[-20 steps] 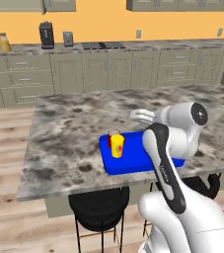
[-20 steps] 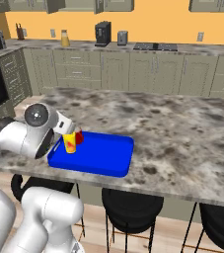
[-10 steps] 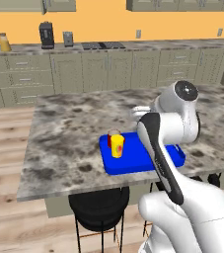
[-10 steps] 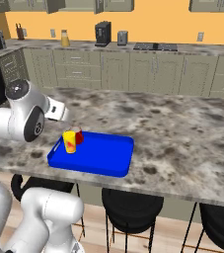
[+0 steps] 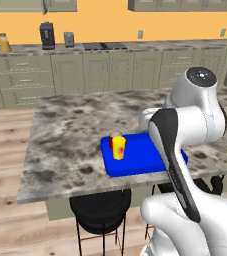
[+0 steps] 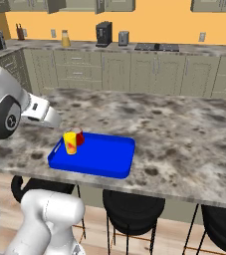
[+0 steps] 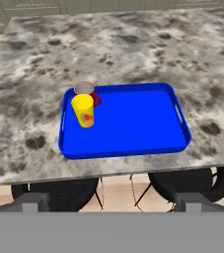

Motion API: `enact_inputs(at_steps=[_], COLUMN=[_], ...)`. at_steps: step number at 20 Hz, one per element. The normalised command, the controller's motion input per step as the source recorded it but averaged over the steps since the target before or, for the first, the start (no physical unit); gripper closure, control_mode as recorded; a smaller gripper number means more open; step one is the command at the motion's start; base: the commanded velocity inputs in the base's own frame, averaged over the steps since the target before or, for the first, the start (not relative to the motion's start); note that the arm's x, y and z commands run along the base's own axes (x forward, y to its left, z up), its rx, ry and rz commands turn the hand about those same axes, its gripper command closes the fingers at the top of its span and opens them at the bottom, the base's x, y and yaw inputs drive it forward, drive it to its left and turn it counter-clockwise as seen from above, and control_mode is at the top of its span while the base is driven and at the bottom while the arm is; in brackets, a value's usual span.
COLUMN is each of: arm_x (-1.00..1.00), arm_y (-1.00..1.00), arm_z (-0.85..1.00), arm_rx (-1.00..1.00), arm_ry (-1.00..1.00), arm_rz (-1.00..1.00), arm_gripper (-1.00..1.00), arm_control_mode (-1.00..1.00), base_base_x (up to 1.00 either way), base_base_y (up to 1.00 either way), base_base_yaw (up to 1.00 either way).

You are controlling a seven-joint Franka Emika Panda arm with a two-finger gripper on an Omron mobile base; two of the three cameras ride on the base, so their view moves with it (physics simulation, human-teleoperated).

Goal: There is a tray on the dining counter. Grab the cup, mug, and pitcher and place them on the tray. The pitcher may be placed next to the tray if it cannot fit the tray.

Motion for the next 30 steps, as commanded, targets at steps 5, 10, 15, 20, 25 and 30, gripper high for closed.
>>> enact_inputs(at_steps=[5,10,15,20,25,30], arm_x=[-0.88,-0.60,-0.02,0.00,0.00,0.00], arm_y=[-0.09,-0.33,-0.28,-0.02,0.00,0.00], arm_z=[0.55,0.24,-0.04,0.00,0.00,0.00], arm_rx=[0.01,0.03,0.00,0.00,0.00,0.00], arm_ry=[0.11,0.09,0.00,0.00,0.00,0.00], arm_rz=[0.00,0.00,0.00,0.00,0.00,0.00], arm_gripper=[-1.00,-1.00,-1.00,-1.00,-1.00,-1.00], arm_control_mode=[-1.00,-1.00,-1.00,1.00,1.00,1.00], base_base_x=[0.00,0.00,0.00,-0.42,-0.85,-0.08], base_base_y=[0.00,0.00,0.00,0.15,0.98,1.00], base_base_yaw=[0.00,0.00,0.00,0.00,0.00,0.00])
